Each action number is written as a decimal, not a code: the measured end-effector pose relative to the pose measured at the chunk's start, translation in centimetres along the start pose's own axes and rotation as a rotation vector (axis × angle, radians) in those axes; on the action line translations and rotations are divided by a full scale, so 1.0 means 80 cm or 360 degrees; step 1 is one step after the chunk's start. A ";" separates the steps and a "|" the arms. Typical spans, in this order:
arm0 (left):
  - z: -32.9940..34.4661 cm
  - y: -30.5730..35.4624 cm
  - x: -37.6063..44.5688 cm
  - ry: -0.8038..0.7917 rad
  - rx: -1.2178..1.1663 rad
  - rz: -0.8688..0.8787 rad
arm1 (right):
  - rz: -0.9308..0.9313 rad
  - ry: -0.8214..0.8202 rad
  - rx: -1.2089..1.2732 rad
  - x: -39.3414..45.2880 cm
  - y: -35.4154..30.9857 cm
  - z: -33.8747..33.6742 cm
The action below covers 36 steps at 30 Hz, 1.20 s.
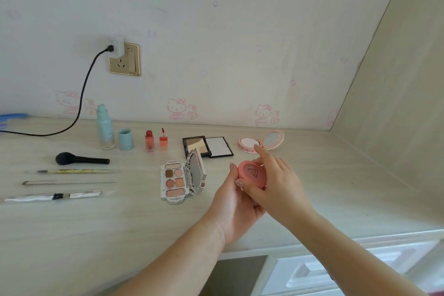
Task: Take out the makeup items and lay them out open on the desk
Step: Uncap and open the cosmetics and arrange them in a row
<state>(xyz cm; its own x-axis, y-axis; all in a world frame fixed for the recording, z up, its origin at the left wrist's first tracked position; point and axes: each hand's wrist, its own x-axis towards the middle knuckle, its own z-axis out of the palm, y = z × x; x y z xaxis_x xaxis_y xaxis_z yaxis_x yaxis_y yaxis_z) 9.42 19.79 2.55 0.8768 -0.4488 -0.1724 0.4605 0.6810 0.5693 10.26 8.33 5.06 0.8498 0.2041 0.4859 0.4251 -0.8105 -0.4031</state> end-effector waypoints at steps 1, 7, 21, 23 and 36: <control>0.000 -0.001 0.000 0.0002 -0.0026 -0.0009 | -0.0016 0.0007 -0.0038 -0.001 0.000 0.001; -0.004 -0.004 0.003 -0.0004 -0.0078 -0.0024 | -0.0069 0.0024 -0.0152 -0.006 -0.003 0.003; -0.021 0.008 0.003 0.0008 0.0296 -0.0021 | -0.0119 -0.0504 0.0314 0.001 0.012 -0.023; -0.019 0.007 0.002 0.0009 0.0354 -0.0008 | -0.0115 -0.0542 0.0299 0.001 0.017 -0.024; -0.012 -0.002 0.004 -0.0111 0.0099 0.0387 | 0.0124 -0.0348 0.0321 0.003 0.008 0.000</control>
<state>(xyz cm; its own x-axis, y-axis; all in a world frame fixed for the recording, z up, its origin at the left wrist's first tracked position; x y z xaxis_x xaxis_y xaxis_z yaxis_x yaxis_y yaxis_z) 9.73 20.10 1.60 0.9481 -0.3164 0.0305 0.2258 0.7380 0.6359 10.72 7.88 4.93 0.9199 0.2767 0.2777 0.3906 -0.7074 -0.5890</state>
